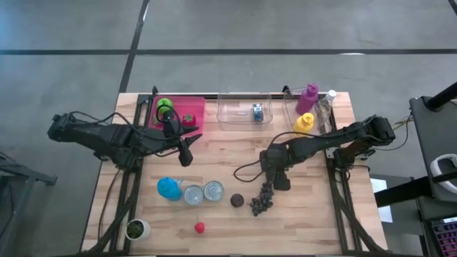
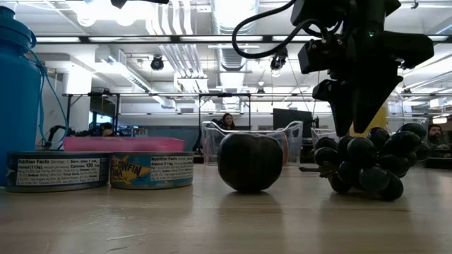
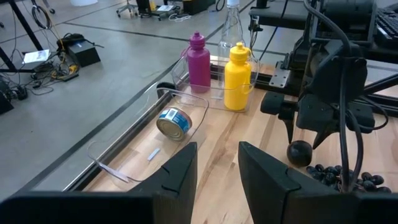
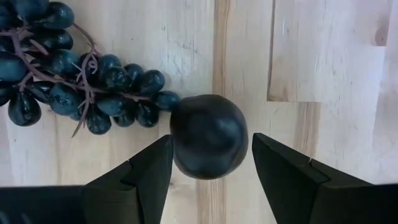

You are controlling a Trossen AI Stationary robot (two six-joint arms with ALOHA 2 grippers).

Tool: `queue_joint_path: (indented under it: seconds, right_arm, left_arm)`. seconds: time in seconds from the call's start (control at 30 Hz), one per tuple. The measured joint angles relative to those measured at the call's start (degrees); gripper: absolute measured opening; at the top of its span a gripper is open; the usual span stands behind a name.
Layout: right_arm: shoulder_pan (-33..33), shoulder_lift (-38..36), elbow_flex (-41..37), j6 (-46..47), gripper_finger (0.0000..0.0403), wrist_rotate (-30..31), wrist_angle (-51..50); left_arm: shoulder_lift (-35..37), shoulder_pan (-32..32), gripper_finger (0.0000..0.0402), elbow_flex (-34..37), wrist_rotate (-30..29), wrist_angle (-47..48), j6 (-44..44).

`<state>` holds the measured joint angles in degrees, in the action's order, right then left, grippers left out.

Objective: Pick & Place Food Item
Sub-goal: Put the right black plum into the red transparent bin

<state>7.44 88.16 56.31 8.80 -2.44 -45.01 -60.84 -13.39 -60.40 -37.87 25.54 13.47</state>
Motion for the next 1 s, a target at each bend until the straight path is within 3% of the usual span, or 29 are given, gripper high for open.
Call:
queue_joint_path:
  seconds: [0.13,0.33,0.63,1.0]
  right_arm:
    - [0.0,0.0,0.0,0.1,0.0215,0.0,0.0]
    - [0.0,0.0,0.0,0.2,0.0215,0.0,0.0]
    - [0.0,0.0,0.0,0.2,0.0215,0.0,0.0]
    - [0.0,0.0,0.0,0.2,0.0215,-0.1,0.5]
  left_arm:
    - [0.0,0.0,0.0118,0.0,0.5,0.0,0.0]
    - [0.0,0.0,0.0118,0.8,8.2,-0.1,-1.4]
    - [0.0,0.0,0.0118,2.6,14.1,0.1,-1.5]
    - [0.0,0.0,0.0118,2.6,14.6,0.0,-1.5]
